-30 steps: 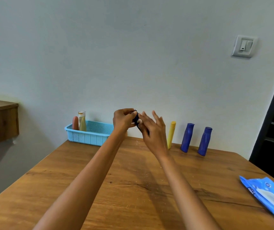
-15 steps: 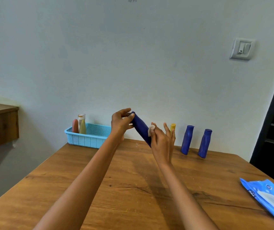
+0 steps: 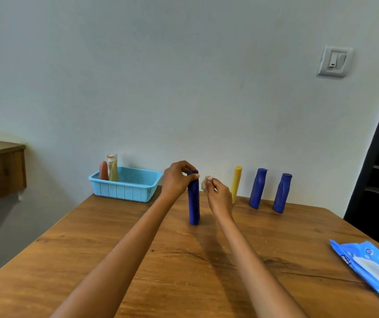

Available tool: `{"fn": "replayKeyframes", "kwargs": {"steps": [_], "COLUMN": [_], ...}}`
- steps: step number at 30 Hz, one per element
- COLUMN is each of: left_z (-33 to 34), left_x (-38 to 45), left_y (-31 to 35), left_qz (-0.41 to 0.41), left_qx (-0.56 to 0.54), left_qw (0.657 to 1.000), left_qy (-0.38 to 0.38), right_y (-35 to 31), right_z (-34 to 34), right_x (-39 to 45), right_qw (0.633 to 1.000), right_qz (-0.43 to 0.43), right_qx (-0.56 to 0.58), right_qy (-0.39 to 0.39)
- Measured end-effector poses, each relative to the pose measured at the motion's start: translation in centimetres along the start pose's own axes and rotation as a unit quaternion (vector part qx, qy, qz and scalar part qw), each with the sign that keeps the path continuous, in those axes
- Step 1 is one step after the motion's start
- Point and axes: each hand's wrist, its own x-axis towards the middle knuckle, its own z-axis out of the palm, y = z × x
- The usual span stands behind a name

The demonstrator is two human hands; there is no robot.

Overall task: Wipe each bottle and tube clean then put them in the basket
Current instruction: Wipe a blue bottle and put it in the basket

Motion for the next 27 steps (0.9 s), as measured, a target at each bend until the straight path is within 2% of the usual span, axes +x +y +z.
{"fn": "replayKeyframes", "kwargs": {"steps": [3,6,9,13,16,18,23,27], "left_z": [-0.3,-0.6,-0.9,-1.3,-1.6,-1.7,-1.4,-1.2], "left_x": [0.0,0.2,0.4,0.5,0.6,0.7,0.8,0.8], "left_y": [0.0,-0.5,-0.6,-0.5,-0.4,-0.3,-0.4,-0.5], "left_qz": [0.056,0.118,0.148,0.145,0.131,0.125,0.110,0.098], "left_qx": [0.121,0.278,0.344,0.347,0.346,0.346,0.339,0.317], "left_qw": [0.991,0.952,0.924,0.921,0.922,0.921,0.923,0.931], "left_qy": [-0.004,-0.057,-0.080,-0.100,-0.117,-0.128,-0.144,-0.150], "right_y": [-0.2,-0.8,-1.1,-0.1,1.3,1.3,-1.3,-0.7], "right_z": [0.0,0.2,0.4,1.2,1.8,1.8,0.9,1.5], "right_x": [-0.1,-0.1,-0.3,-1.0,-1.7,-1.6,-0.8,-1.4], "right_qw": [0.999,0.993,0.982,0.981,0.982,0.980,0.981,0.989], "right_qz": [0.006,0.037,0.056,0.069,0.131,0.139,0.011,-0.014], "right_qx": [0.033,0.109,0.178,0.178,0.121,0.129,0.192,0.150], "right_qy": [-0.010,-0.015,-0.026,-0.032,-0.057,-0.060,0.010,0.009]}}
